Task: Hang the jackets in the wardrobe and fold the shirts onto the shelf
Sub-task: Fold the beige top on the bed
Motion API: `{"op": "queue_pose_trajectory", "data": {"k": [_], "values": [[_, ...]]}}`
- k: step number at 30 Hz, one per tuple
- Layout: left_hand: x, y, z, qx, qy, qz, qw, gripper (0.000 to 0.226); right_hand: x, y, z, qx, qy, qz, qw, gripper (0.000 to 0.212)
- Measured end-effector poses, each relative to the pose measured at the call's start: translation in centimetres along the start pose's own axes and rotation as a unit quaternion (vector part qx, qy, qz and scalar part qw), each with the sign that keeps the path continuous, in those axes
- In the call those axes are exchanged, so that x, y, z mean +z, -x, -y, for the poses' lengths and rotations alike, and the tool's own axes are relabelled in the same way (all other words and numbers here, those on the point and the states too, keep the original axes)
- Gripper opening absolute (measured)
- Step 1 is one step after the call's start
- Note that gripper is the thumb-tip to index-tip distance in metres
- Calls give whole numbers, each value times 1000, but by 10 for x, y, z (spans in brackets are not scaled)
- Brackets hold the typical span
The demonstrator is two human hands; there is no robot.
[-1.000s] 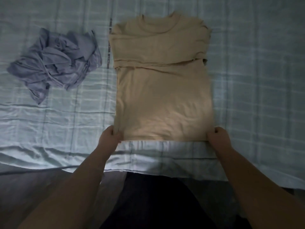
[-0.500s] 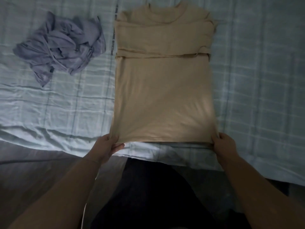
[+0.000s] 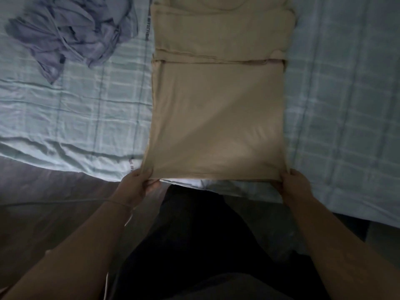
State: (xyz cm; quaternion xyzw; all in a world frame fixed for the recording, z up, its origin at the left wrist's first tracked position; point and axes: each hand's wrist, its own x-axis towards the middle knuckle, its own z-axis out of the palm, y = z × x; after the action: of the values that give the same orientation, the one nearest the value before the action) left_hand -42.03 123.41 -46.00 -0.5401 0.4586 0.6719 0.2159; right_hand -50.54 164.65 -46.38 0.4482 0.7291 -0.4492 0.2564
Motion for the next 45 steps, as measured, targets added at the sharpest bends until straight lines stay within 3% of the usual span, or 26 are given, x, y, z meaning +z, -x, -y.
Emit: {"op": "queue_pose_trajectory", "data": {"k": [4,6,10,13,18,22,24,27,28,30,34,38,41,45], "values": [[13,0,-31,28,4,10,1000,15,-3,7,27,9,-143,18,989,9],[19,1,-52,34,2,39,999,18,-3,8,45,-2,-160,8,987,8],[32,0,-99,82,-29,61,994,28,0,3,85,-33,-201,-3,979,32],[44,-8,-137,117,-35,63,990,33,12,-1,124,-56,-221,24,973,20],[68,-29,-192,149,-84,66,983,14,40,-12,189,-94,-226,20,969,16],[83,-59,-236,183,-110,43,976,23,56,-36,238,-80,-287,15,954,9],[88,-73,-259,208,-108,47,971,26,58,-48,261,-71,-323,24,943,13],[98,-90,-295,229,-102,100,963,9,56,-65,292,-79,-360,41,929,23],[103,-96,-306,232,-114,104,960,20,57,-70,300,-96,-358,40,928,28],[117,-107,-327,249,-153,83,953,32,62,-83,316,-142,-313,20,939,31],[142,-136,-360,306,-232,15,923,15,74,-117,342,-222,-103,-58,968,13],[160,-165,-390,376,-360,-112,847,20,83,-150,369,-279,56,-138,949,22],[178,-177,-405,367,-374,-148,839,20,88,-170,389,-295,150,-186,925,24],[195,-204,-421,357,-347,-178,849,32,98,-198,411,-297,139,-207,922,36]]}}
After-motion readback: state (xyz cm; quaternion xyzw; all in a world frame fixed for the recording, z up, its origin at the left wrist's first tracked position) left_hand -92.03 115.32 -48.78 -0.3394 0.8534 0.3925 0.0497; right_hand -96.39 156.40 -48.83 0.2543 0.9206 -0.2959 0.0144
